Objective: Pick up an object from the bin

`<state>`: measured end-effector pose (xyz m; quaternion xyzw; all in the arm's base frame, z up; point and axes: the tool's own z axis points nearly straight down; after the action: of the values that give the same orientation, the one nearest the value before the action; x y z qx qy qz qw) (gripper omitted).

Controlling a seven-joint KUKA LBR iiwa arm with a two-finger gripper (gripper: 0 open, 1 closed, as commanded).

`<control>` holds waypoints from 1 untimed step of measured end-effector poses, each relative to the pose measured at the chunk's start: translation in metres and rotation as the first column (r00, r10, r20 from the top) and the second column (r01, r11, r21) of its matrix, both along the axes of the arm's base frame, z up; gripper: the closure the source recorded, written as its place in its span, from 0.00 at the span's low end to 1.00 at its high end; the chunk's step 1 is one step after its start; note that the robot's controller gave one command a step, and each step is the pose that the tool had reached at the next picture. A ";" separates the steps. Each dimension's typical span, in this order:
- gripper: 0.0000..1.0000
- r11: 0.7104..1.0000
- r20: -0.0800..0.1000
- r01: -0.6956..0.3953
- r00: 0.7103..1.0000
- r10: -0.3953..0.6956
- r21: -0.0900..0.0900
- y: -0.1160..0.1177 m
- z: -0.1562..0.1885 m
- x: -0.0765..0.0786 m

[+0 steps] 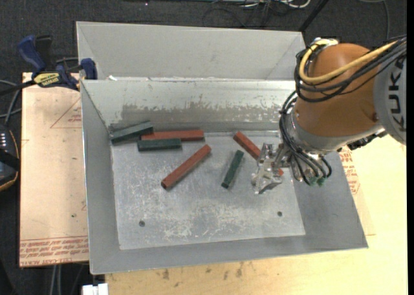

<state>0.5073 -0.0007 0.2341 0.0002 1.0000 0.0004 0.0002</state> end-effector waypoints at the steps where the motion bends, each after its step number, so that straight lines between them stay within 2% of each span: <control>1: 1.00 1.000 0.000 0.000 1.000 0.000 0.000 0.000 0.000 0.000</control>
Offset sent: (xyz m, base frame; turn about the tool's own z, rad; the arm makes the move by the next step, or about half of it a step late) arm 0.0067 -0.0024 -0.0664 0.0202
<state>0.5073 -0.0007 0.2341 0.0002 1.0000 0.0004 0.0002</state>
